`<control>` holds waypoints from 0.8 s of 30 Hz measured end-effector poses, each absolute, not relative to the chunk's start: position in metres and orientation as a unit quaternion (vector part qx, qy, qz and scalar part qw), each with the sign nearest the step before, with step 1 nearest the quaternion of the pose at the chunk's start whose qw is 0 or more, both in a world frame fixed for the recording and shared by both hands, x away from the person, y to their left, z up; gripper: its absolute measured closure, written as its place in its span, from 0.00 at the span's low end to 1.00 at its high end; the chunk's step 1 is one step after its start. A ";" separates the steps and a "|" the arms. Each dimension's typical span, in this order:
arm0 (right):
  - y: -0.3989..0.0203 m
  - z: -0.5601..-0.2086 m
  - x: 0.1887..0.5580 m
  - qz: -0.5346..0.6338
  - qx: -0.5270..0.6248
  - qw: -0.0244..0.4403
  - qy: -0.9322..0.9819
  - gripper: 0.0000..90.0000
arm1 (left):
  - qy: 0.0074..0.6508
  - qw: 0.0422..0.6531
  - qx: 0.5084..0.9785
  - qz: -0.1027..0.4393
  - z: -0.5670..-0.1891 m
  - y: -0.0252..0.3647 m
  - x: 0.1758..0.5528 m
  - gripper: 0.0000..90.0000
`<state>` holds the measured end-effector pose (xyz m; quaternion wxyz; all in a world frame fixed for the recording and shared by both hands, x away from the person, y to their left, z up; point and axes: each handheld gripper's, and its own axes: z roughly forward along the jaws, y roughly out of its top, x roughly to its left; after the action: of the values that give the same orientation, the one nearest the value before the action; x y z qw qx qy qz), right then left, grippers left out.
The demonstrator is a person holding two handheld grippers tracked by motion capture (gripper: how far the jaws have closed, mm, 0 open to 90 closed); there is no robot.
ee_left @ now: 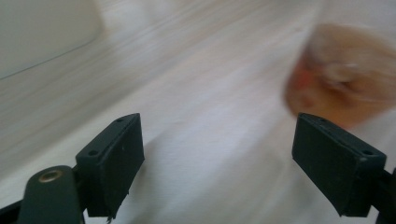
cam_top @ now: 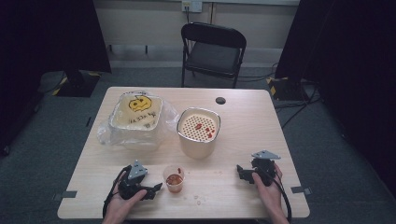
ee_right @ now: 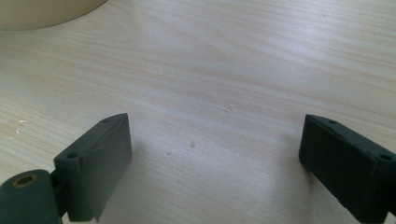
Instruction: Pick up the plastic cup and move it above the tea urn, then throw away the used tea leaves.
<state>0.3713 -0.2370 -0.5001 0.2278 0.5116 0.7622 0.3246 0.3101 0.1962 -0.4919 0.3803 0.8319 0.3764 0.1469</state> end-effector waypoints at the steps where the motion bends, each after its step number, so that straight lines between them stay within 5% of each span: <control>1: -0.237 -0.500 0.371 0.325 0.511 0.228 0.762 0.10 | 0.376 0.380 0.832 0.147 -0.492 0.196 0.310 0.18; 19: -0.237 -0.500 0.371 0.325 0.512 0.228 0.762 0.10 | 0.299 0.455 0.829 0.129 -0.477 0.143 0.306 0.19; 24: -0.237 -0.500 0.371 0.325 0.511 0.228 0.762 0.10 | 0.298 0.469 0.820 0.135 -0.478 0.140 0.308 0.26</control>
<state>0.3713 -0.2370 -0.5002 0.2279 0.5115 0.7623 0.3246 0.3084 0.1404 -0.4777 0.4692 0.8203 0.2979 0.1348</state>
